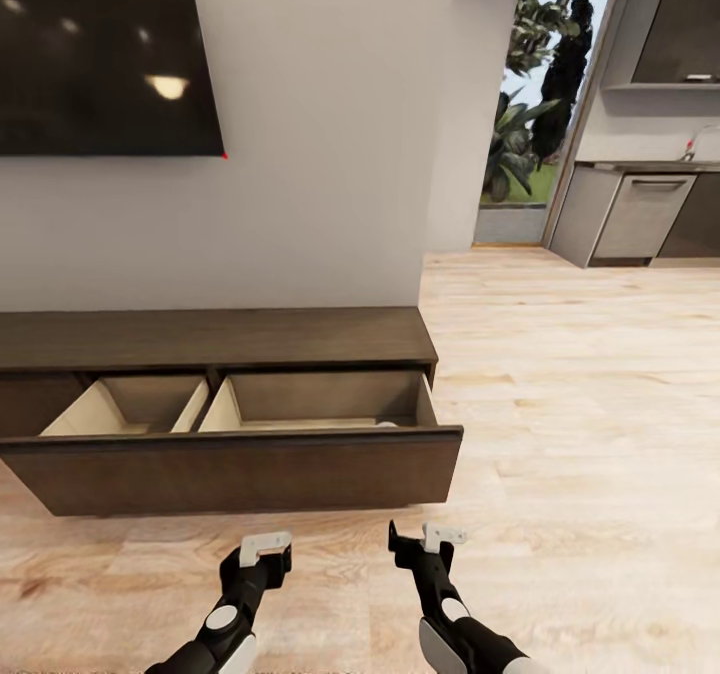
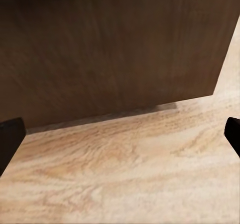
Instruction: Place each of the two pumpkins and all three candles from the living room inside a cabinet in the living room (use any cabinet), then make sure every cabinet is closed, and position the cauldron so it is next to a table in the living room.
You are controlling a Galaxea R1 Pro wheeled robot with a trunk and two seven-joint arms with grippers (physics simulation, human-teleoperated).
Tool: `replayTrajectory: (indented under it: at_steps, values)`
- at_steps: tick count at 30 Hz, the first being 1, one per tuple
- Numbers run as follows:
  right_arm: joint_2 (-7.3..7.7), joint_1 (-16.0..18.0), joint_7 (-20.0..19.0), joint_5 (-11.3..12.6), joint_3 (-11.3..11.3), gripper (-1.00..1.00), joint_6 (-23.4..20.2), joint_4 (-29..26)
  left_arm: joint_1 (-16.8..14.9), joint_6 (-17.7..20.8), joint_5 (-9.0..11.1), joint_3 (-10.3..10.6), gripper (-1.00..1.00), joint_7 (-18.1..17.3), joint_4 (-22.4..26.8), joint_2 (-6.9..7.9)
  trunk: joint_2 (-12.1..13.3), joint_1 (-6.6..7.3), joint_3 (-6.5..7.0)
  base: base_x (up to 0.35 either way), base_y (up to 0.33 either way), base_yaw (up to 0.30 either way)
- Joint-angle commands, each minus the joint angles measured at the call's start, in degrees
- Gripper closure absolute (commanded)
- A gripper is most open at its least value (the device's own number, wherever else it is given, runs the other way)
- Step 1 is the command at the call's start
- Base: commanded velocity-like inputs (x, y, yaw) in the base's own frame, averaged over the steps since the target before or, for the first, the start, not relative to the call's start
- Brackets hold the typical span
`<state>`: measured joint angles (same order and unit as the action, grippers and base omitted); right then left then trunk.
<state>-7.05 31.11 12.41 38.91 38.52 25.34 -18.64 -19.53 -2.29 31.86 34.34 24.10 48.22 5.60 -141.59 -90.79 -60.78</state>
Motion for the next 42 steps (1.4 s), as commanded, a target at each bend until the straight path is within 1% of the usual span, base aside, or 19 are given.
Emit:
replayTrajectory:
  at_steps: [1, 4, 8, 10, 13, 21, 33, 42]
  values:
    - [0.00, 0.0, 0.4, 0.3, 0.5, -1.00, 0.2, 0.0, -0.1, -0.3, 0.6, 0.3, -1.00, 0.7, 0.2, 0.10, -0.4, -0.21, -0.24, 0.000, 0.000, 0.000]
    - [-0.04, 0.1, 0.4, 0.3, 0.5, -1.00, 0.3, -0.1, -0.1, -0.3, 0.6, 0.2, -1.00, 0.9, 0.3, 0.11, -1.6, -0.87, -0.77, 0.000, 0.000, 0.000]
    - [0.01, 0.1, 0.4, 0.2, 0.5, -1.00, 1.0, -0.1, -0.1, -0.2, 0.5, 0.2, -1.00, 1.0, 1.5, 0.23, -1.7, -0.98, -1.66, 0.000, 0.000, 0.000]
    - [0.02, 0.1, 0.3, 0.2, 0.5, -1.00, 2.1, -0.1, -0.9, 0.3, 0.7, -0.1, -1.00, 1.2, 2.5, 0.38, -1.7, -1.03, -2.10, 0.000, 0.000, 0.000]
    - [0.02, 0.1, 0.3, 0.2, 0.7, -1.00, 2.8, -0.1, -2.0, 0.5, 0.9, -0.8, -1.00, 1.2, 2.6, 0.25, -1.8, -1.11, -2.77, 0.000, 0.000, 0.000]
    - [0.02, 0.1, 0.2, 0.2, 0.8, -1.00, 3.0, -0.1, -2.4, 0.6, 0.8, -1.1, -1.00, 1.2, 2.7, 0.07, -1.9, -1.32, -4.54, 0.000, 0.000, 0.000]
    - [0.02, 0.1, 0.2, 0.2, 0.7, -1.00, 3.1, -0.1, -2.4, 0.6, 0.6, -1.1, -1.00, 1.2, 2.7, 0.00, -1.9, -1.32, -4.54, 0.015, 0.000, 0.000]
    - [0.02, 0.1, 0.2, 0.4, 0.4, -1.00, 3.1, -0.1, -2.4, 0.6, 0.7, -1.1, -1.00, 1.2, 2.6, 0.03, -1.9, -1.32, -4.54, 0.288, 0.000, 0.000]
